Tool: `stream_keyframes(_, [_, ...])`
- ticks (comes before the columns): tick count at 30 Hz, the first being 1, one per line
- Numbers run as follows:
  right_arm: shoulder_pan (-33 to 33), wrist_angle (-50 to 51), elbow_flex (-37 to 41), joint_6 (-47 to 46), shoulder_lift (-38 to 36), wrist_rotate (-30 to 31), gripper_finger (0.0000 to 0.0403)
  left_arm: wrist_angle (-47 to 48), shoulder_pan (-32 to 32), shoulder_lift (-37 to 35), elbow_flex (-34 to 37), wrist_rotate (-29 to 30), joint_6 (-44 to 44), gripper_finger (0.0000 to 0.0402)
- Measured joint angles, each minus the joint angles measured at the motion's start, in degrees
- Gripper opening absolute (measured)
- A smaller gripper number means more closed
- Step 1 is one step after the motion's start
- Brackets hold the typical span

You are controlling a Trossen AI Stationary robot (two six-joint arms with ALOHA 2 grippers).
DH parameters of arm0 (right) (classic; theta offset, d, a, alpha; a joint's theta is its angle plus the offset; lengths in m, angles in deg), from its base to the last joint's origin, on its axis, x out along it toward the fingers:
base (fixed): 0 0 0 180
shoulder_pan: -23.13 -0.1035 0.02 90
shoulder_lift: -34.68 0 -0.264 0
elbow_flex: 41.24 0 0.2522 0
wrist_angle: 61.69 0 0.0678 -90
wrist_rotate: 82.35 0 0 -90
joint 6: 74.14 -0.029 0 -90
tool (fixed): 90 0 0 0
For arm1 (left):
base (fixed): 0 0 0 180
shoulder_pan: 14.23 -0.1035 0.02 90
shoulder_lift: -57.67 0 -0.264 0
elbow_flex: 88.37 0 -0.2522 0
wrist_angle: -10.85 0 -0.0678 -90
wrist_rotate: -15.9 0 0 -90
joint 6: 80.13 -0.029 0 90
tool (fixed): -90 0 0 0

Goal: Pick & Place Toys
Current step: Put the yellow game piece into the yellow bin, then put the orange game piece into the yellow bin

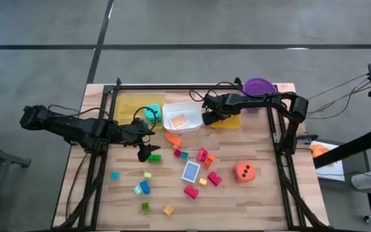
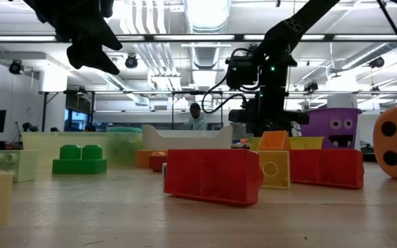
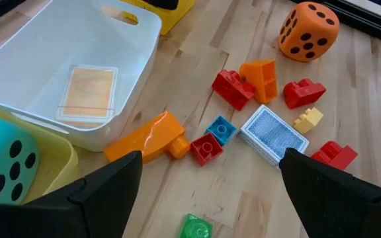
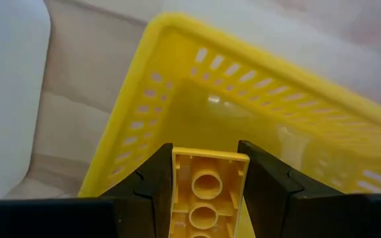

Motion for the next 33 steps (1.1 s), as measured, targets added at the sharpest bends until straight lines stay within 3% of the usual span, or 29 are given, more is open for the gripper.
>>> stream_keyframes(18, [0.0, -1.2, 0.0, 0.2, 1.5, -0.3, 0.0131, 0.0, 0.0, 0.0, 0.0, 0.1, 0.0, 0.0354])
stream_keyframes(25, [0.0, -1.4, 0.0, 1.3, 1.4, -0.2, 0.0194, 0.0, 0.0, 0.0, 0.0, 0.1, 0.0, 0.0354])
stream_keyframes(33, [0.0, -1.3, 0.0, 2.6, 1.4, -0.3, 0.0234, 0.0, 0.0, 0.0, 0.0, 0.0, 0.0, 0.0354])
